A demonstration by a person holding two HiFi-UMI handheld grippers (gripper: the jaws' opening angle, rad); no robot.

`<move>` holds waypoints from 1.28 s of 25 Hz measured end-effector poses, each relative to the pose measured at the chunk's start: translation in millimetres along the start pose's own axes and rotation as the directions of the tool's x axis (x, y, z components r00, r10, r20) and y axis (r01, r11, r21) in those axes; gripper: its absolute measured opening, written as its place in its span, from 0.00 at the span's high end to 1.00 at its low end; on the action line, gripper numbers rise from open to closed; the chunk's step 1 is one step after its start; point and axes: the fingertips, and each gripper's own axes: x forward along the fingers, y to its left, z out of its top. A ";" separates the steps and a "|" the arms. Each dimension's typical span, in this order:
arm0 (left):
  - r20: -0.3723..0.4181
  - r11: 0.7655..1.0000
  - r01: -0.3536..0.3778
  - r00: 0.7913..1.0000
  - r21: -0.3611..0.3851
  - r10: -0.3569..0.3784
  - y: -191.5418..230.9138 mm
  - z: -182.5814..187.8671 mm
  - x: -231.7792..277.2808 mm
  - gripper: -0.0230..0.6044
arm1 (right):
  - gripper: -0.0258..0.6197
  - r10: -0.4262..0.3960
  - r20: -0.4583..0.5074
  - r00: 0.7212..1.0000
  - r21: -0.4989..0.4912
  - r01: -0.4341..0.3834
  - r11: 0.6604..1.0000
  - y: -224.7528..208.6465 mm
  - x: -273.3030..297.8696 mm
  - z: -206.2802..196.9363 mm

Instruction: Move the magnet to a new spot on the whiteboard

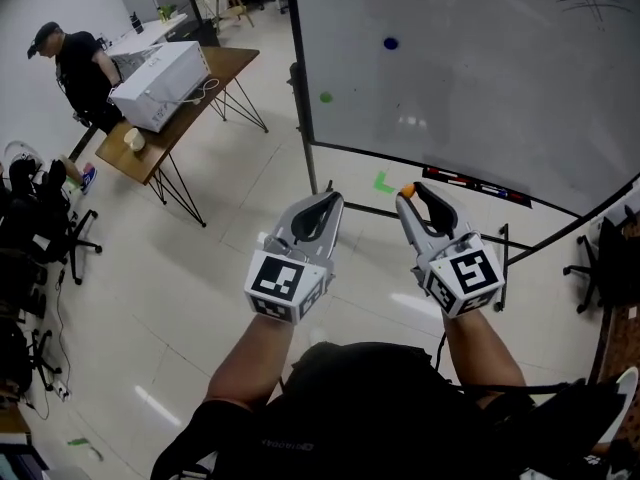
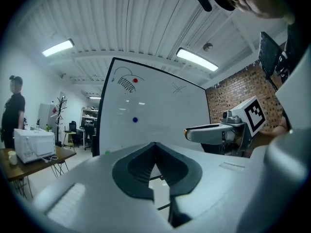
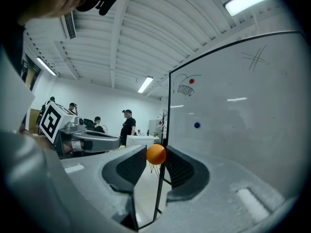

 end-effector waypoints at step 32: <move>-0.076 0.997 0.073 0.995 0.035 -0.070 198.0 -37.3 127.4 0.94 | 0.80 -0.088 -0.067 0.994 0.023 0.090 0.996 -59.0 288.8 -53.3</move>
